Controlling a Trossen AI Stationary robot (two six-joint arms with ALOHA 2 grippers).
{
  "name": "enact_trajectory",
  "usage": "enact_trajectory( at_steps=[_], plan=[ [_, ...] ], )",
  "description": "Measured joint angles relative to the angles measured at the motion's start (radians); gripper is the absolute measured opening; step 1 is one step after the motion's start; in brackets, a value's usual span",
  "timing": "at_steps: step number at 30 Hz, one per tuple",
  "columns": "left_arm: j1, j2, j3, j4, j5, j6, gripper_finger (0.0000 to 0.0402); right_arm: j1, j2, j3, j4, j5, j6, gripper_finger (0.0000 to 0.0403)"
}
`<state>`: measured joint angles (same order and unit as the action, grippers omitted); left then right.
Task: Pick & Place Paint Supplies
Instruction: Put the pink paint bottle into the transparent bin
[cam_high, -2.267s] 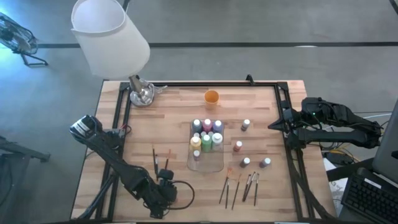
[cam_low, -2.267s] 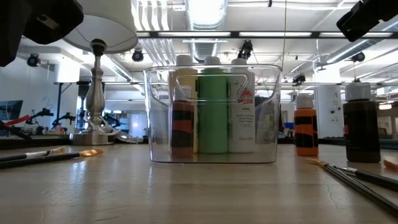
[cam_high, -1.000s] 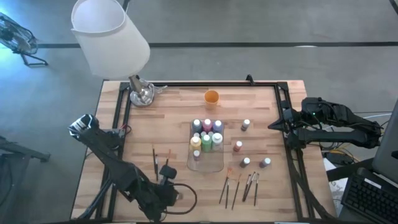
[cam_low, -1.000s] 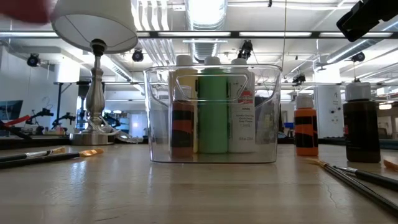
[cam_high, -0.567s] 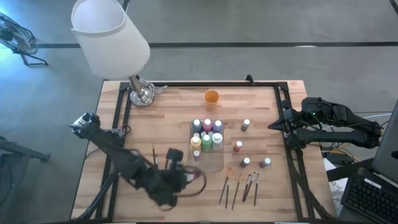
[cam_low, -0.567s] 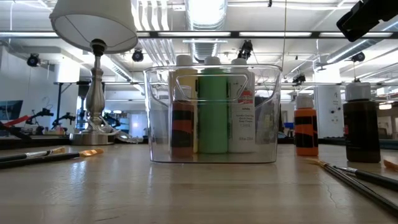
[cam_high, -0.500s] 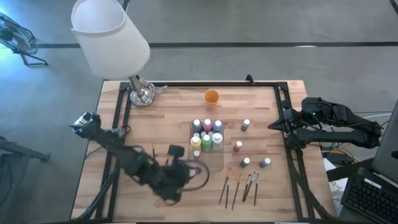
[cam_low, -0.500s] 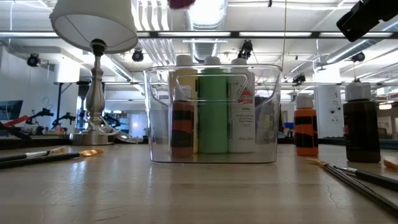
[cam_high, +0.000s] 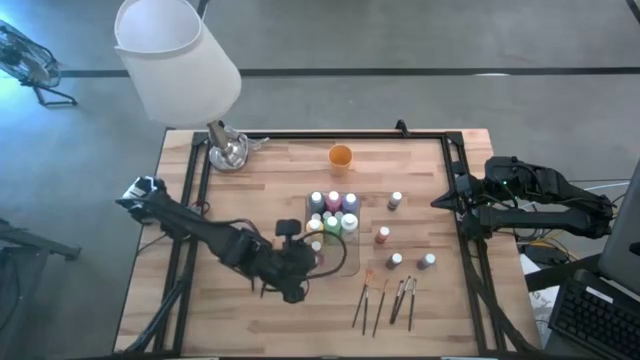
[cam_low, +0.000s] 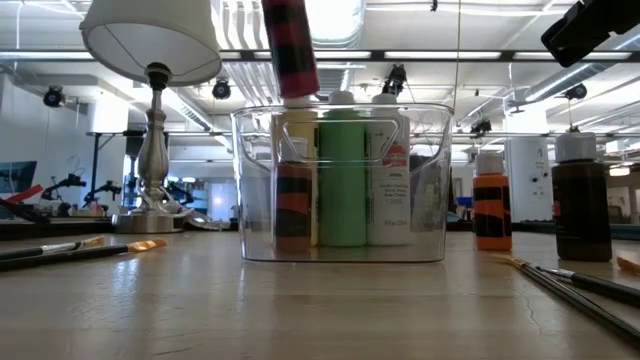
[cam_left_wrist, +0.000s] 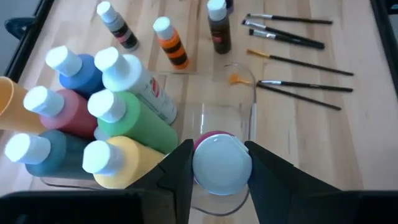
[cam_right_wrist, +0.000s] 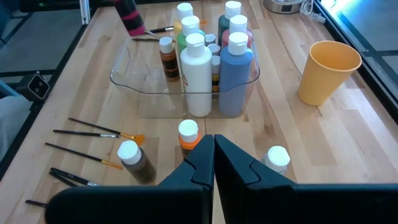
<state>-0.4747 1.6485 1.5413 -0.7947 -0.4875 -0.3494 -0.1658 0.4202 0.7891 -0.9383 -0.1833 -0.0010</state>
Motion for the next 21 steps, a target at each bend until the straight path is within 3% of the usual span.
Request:
enact_trajectory(
  at_steps=[21],
  plan=[
    [0.07, 0.0, -0.176, 0.146, 0.093, -0.027, 0.0128, 0.0, 0.0, 0.0, 0.0, 0.0, 0.0, 0.0008]
  ],
)
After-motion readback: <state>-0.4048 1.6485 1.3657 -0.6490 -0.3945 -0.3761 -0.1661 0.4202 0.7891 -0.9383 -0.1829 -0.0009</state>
